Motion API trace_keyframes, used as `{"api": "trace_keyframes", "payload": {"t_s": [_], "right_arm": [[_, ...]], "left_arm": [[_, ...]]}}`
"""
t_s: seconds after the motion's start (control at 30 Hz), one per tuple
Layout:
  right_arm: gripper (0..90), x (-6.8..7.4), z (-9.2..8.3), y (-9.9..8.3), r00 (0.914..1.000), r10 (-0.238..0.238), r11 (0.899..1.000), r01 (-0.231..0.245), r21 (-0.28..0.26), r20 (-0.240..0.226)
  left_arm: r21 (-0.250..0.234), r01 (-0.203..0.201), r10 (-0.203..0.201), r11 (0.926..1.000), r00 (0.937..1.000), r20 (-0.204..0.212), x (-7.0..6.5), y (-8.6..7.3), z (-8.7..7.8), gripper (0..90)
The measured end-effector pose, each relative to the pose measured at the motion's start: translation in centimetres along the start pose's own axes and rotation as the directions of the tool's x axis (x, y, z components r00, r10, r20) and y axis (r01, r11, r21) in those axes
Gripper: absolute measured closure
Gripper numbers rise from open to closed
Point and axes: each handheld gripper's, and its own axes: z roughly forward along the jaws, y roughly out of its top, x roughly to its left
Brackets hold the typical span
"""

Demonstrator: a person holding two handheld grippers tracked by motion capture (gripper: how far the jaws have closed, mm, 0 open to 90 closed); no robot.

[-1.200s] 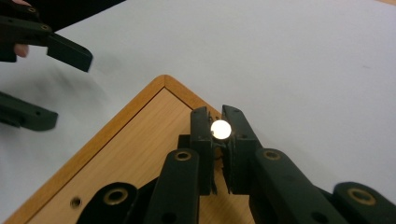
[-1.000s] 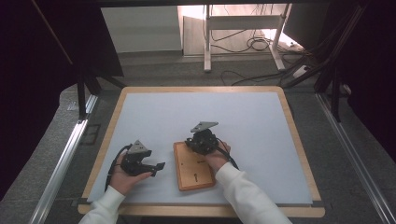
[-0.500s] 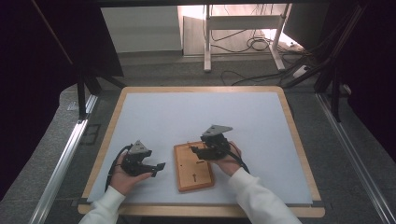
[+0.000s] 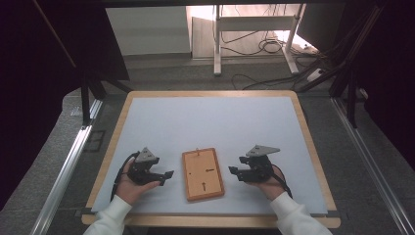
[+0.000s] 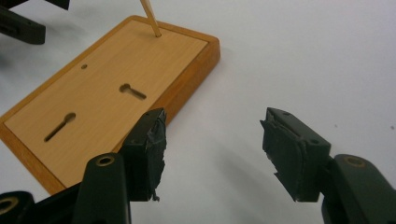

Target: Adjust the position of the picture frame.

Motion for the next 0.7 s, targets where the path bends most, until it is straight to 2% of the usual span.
{"api": "trace_keyframes", "payload": {"t_s": [0.1,0.13,0.23,0.33,0.4,0.47,0.7], "right_arm": [[46.2,0.2,-0.5,-0.5,0.9998,-0.02,1.0,0.02,-0.004,0.0],[51.3,0.3,-0.6,-0.6,0.9996,-0.027,1.0,0.027,0.0,-0.002],[75.4,0.5,-0.9,-0.8,0.9979,-0.064,0.998,0.064,0.026,-0.008],[87.3,0.7,-1.1,-0.7,0.9966,-0.079,0.996,0.08,0.038,-0.025],[89.8,0.7,-1.1,-0.7,0.9956,-0.086,0.995,0.088,0.051,-0.036],[89.9,1.0,-0.7,-0.9,0.9937,-0.097,0.992,0.101,0.079,-0.056],[90.0,2.1,0.2,-1.4,0.9878,-0.12,0.984,0.132,0.12,-0.099]], "left_arm": [[0.001,0.001,-0.001,1.0,1.0,0.002,-0.1,0.0,0.0,19.4],[0.002,0.0,0.0,1.0,1.0,0.004,-0.1,0.0,0.0,19.4],[0.001,-0.005,0.005,1.0,1.0,0.005,0.0,0.0,0.0,19.4],[0.002,-0.007,0.007,1.0,1.0,0.002,-0.1,0.0,0.0,19.4],[0.002,-0.007,0.007,1.0,1.0,0.003,-0.1,0.0,0.1,19.4],[0.003,-0.005,0.005,1.0,1.0,0.002,-0.2,0.0,0.1,19.4],[0.004,-0.008,0.008,1.0,1.0,0.004,-0.1,-0.1,0.1,19.4]]}}
